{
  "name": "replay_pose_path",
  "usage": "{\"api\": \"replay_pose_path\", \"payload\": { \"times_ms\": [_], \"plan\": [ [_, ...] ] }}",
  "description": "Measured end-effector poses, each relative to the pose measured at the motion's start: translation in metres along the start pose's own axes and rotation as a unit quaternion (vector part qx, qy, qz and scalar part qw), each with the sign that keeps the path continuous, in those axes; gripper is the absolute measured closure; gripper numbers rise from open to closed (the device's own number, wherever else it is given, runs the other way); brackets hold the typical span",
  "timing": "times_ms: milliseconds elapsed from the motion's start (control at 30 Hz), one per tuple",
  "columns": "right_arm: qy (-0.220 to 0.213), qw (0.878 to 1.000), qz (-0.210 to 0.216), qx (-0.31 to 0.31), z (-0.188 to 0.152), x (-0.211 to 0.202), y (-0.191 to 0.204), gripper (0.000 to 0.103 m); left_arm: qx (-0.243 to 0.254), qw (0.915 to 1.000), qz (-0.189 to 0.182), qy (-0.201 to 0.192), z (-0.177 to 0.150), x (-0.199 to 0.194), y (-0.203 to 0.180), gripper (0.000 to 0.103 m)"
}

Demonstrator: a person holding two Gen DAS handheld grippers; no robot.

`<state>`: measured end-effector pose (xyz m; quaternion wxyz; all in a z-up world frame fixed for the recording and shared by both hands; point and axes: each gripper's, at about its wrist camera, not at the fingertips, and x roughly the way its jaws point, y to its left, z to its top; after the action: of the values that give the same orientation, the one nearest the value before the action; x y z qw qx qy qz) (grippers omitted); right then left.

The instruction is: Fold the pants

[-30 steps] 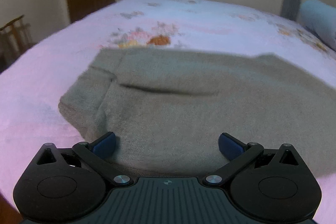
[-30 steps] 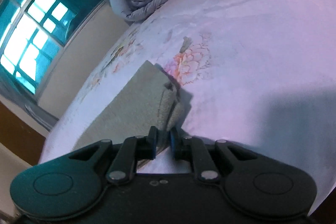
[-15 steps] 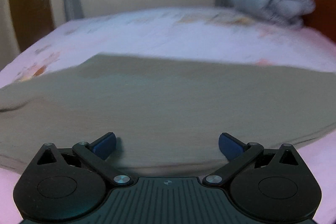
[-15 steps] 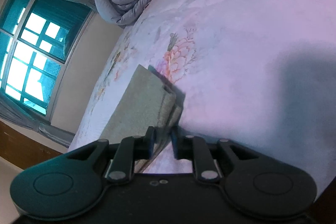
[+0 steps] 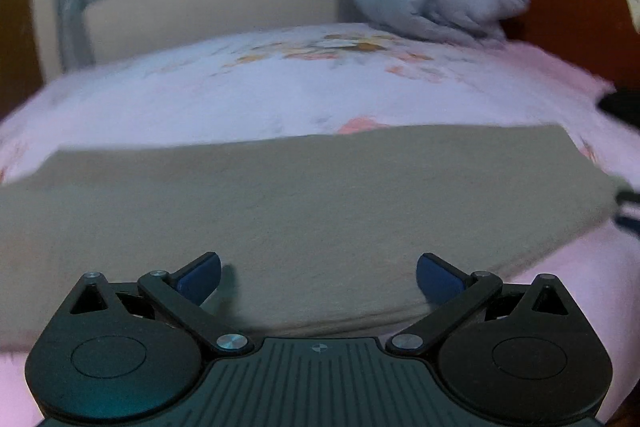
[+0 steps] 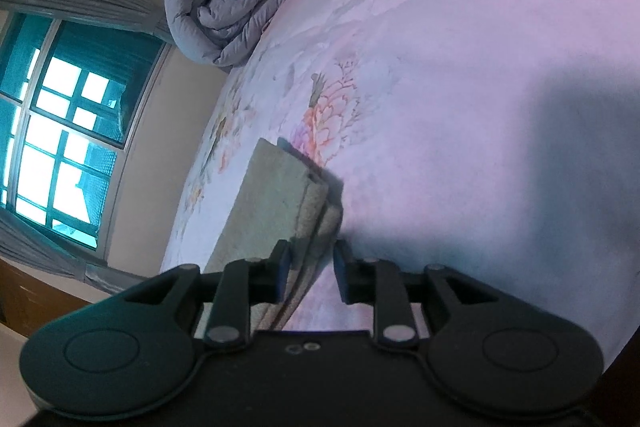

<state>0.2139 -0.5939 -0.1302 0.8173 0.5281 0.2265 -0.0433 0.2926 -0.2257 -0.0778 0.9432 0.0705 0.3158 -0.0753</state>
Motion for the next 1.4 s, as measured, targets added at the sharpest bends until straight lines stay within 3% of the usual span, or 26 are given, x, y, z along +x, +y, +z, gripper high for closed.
{"api": "replay_pose_path", "payload": {
  "times_ms": [67, 233, 467, 500, 633, 733, 800, 867, 967, 1133, 1200, 1267, 1300, 1333, 1367, 1400],
  "plan": [
    [-0.003, 1.0, 0.001, 0.002, -0.001, 0.001, 0.0, 0.088, -0.016, 0.9995, 0.001, 0.026, -0.002, 0.008, -0.004, 0.0],
    [-0.016, 0.999, 0.008, 0.04, -0.001, -0.001, -0.005, 0.085, -0.025, 0.9994, -0.017, 0.016, -0.011, 0.003, 0.007, 0.0],
    [-0.019, 0.997, 0.01, 0.069, 0.0, 0.014, -0.004, 0.082, -0.023, 0.9995, -0.016, 0.012, -0.011, 0.01, 0.002, 0.0],
    [-0.018, 0.998, 0.007, 0.066, 0.0, 0.016, -0.003, 0.092, -0.019, 0.9996, -0.014, 0.012, -0.011, 0.009, 0.0, 0.0],
    [-0.024, 0.999, -0.038, -0.03, 0.0, 0.018, 0.032, 0.096, -0.019, 0.9995, -0.021, 0.017, -0.009, 0.011, 0.002, 0.0],
    [-0.039, 0.994, -0.031, -0.093, -0.003, 0.012, 0.07, 0.096, -0.043, 0.9976, -0.052, 0.018, 0.0, -0.002, 0.028, 0.0],
    [-0.039, 0.989, -0.019, -0.143, -0.011, 0.01, 0.102, 0.095, -0.063, 0.9974, -0.034, -0.007, -0.001, -0.023, 0.063, 0.0],
    [-0.034, 0.978, -0.003, -0.208, -0.026, 0.011, 0.141, 0.095, -0.082, 0.9961, -0.023, -0.021, -0.007, -0.043, 0.104, 0.0],
    [-0.016, 0.954, 0.022, -0.299, -0.069, 0.017, 0.198, 0.095, -0.12, 0.9917, 0.026, -0.039, -0.024, -0.079, 0.182, 0.0],
    [0.024, 0.908, 0.051, -0.416, -0.167, 0.042, 0.27, 0.095, -0.248, 0.9613, 0.097, -0.071, -0.063, -0.14, 0.311, 0.0],
    [0.057, 0.892, 0.063, -0.444, -0.214, 0.058, 0.287, 0.095, -0.282, 0.9487, 0.119, -0.079, -0.08, -0.159, 0.345, 0.0],
    [0.083, 0.873, 0.066, -0.476, -0.265, 0.073, 0.297, 0.094, -0.298, 0.9421, 0.133, -0.077, -0.095, -0.169, 0.363, 0.0],
    [0.098, 0.866, 0.073, -0.484, -0.287, 0.079, 0.299, 0.089, -0.306, 0.9392, 0.137, -0.076, -0.103, -0.174, 0.371, 0.0],
    [0.129, 0.855, 0.094, -0.493, -0.315, 0.087, 0.298, 0.08, -0.311, 0.9374, 0.138, -0.075, -0.109, -0.177, 0.376, 0.0],
    [0.174, 0.839, 0.1, -0.506, -0.337, 0.095, 0.297, 0.078, -0.316, 0.9358, 0.138, -0.072, -0.113, -0.177, 0.38, 0.0],
    [0.212, 0.823, 0.096, -0.518, -0.353, 0.099, 0.298, 0.084, -0.322, 0.9343, 0.135, -0.069, -0.116, -0.176, 0.382, 0.0]
  ]
}}
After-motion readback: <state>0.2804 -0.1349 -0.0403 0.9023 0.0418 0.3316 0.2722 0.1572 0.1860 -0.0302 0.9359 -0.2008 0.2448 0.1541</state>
